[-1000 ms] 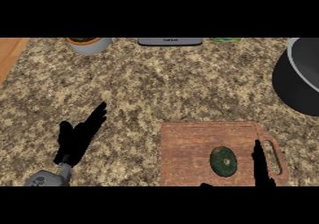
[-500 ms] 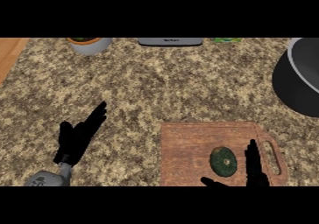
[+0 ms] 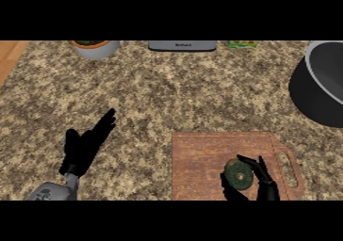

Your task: Pick the squash from the cutting board and place it in the pot

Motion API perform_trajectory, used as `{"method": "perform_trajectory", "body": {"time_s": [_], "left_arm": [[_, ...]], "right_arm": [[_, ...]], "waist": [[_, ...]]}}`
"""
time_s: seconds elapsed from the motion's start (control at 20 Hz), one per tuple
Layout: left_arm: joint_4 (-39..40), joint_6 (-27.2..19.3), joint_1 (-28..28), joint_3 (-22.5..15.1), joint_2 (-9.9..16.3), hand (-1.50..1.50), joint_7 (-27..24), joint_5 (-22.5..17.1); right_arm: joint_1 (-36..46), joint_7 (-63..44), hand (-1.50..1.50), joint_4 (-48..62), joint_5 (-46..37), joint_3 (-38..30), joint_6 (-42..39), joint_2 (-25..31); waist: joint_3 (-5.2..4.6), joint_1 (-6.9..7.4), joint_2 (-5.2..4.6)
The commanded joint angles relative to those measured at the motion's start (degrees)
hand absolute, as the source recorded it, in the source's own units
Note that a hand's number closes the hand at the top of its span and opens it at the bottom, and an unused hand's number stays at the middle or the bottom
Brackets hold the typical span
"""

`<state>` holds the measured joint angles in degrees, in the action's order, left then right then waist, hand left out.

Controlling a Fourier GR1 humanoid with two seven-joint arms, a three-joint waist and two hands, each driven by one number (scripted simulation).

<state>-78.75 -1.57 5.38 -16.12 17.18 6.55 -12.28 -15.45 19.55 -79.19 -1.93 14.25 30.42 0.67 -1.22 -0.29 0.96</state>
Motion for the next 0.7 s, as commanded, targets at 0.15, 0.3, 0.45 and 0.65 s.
{"method": "perform_trajectory", "body": {"time_s": [0.15,0.3,0.45,0.65], "left_arm": [[-2.1,1.8,-2.0,1.2,1.1,0.00,0.4,0.0],[-4.8,1.1,-1.8,1.6,0.1,0.00,3.3,-0.3],[4.8,2.6,1.3,3.2,-0.3,0.00,-3.1,2.1],[1.4,1.8,-0.7,2.9,-0.2,0.00,-1.0,0.6]], "right_arm": [[2.6,9.8,1.50,8.7,9.8,1.8,-0.6,-0.6],[1.2,12.1,1.50,6.5,8.5,2.0,2.4,-0.6],[3.0,15.2,1.50,8.0,9.2,-4.7,2.3,1.4],[-1.1,12.0,1.50,4.4,19.8,-22.0,-5.0,17.3]], "waist": [[1.31,0.68,-0.92],[1.27,0.47,-0.87],[1.23,-0.11,-1.04],[1.34,-1.93,-0.86]]}}
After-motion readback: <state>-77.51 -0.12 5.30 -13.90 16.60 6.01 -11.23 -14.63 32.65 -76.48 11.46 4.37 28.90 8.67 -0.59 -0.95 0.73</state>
